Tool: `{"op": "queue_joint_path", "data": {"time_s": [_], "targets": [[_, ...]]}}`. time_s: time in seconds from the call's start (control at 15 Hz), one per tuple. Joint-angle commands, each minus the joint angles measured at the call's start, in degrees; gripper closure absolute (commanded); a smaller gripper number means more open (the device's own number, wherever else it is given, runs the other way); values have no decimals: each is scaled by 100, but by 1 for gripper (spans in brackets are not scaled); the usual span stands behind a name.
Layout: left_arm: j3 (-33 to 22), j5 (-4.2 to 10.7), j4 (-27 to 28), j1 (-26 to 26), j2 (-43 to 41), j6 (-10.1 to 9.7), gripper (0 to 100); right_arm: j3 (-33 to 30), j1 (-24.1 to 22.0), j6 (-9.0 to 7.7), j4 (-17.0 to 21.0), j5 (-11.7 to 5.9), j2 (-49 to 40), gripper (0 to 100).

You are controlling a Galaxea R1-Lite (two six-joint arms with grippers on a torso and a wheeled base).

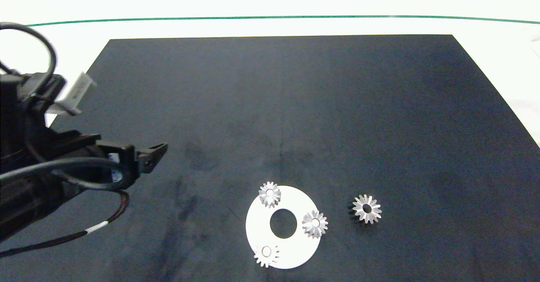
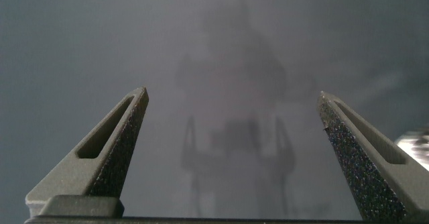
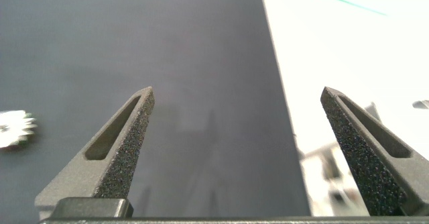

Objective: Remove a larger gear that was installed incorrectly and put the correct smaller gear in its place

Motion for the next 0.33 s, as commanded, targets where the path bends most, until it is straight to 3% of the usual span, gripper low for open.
{"op": "queue_joint_path", "data": {"time_s": [0.07,0.33], "targets": [[1281,33,-486,1107,-1931,112,0,463,-904,239,31,-164,-984,0],[1826,33,-398,2179,-4014,675,0,577,-878,248,945,-251,-2162,0]]}}
